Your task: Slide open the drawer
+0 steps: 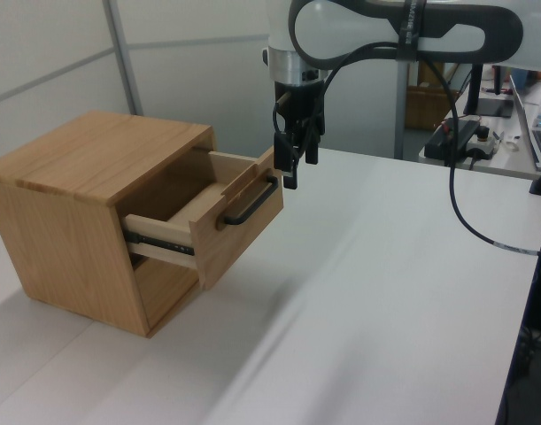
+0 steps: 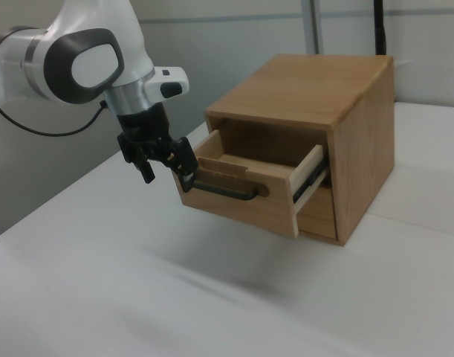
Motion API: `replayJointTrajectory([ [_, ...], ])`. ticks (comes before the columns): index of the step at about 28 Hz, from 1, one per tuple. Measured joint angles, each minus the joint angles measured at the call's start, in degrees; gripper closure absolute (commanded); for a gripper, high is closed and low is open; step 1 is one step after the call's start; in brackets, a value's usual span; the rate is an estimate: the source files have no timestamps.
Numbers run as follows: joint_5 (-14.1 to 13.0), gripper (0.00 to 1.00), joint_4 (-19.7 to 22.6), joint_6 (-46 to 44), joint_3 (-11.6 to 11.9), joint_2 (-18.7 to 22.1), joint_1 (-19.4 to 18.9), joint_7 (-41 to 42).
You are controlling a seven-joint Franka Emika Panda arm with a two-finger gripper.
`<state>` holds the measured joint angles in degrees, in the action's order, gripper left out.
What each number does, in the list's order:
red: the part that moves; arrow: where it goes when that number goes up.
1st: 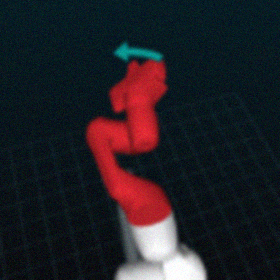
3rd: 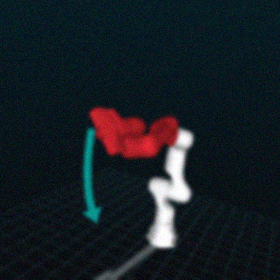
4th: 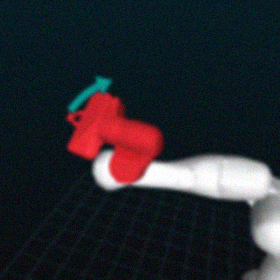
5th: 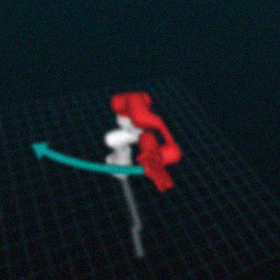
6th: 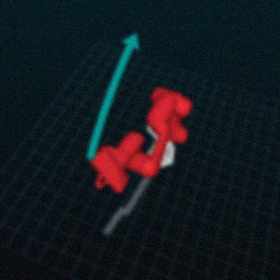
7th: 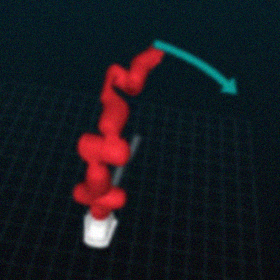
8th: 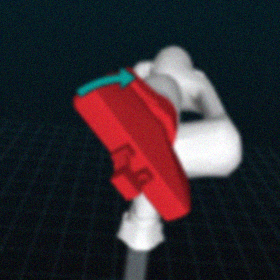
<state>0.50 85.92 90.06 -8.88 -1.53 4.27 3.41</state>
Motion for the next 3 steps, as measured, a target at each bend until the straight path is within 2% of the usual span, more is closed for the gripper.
replayJointTrajectory([
  [3, 0.00, 0.00, 0.00, 0.00, 0.00, -0.02, 0.00, -0.25],
])
